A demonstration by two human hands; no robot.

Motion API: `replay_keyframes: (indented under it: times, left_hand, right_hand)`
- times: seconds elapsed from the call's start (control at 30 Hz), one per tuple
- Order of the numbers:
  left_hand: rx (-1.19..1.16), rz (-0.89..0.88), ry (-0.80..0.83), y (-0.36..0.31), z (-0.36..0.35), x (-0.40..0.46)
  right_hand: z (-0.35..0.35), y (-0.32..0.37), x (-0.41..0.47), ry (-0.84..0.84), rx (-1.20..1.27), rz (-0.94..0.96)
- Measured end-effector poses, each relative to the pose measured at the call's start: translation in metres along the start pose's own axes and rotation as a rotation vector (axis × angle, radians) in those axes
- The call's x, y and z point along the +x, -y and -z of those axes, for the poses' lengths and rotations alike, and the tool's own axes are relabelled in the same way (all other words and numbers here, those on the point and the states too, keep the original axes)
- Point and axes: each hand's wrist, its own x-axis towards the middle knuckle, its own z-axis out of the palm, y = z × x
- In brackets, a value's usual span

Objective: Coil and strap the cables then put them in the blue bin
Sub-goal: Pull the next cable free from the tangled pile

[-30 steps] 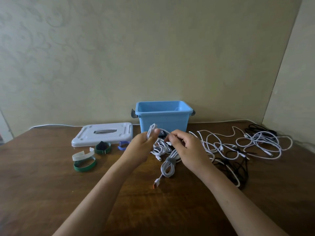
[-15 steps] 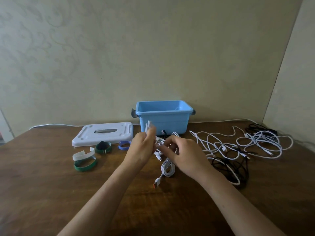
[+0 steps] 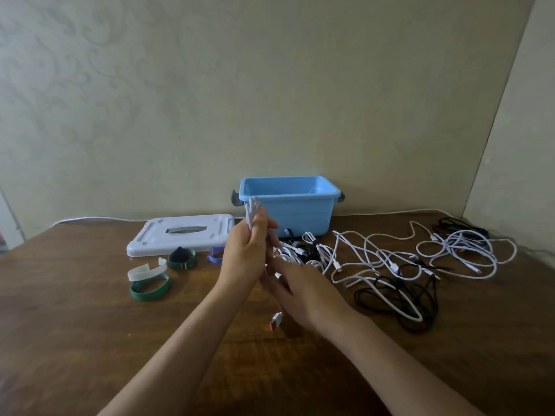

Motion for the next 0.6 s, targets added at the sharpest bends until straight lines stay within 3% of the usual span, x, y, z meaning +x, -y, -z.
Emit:
replay_keyframes:
  times: [0.13, 0.27, 0.37, 0.5, 0.6]
  left_hand:
    - [-0.156, -0.007, 0.005, -0.010, 0.005, -0.001]
    - [-0.022, -0.009, 0.075, -0.008, 0.005, -0.002]
    - [0.011, 0.099, 0.236, -0.007, 0.006, -0.001]
    - [0.128, 0.149, 0.461, -0.015, 0.014, -0.002]
    - [0.329, 0.085, 0.461, -0.014, 0.017, 0.001]
  right_hand:
    - [0.003, -0.014, 0.001, 0.017, -0.056, 0.004]
    - [0.005, -0.022, 0.003, 0.006, -0.106, 0.038]
    - [0.014, -0.025, 0.005, -0.001, -0.172, 0.013]
    - [0.027, -0.032, 0.003, -0.105, -0.306, -0.008]
    - [0.041, -0.044, 0.004, -0.288, -0.324, -0.122]
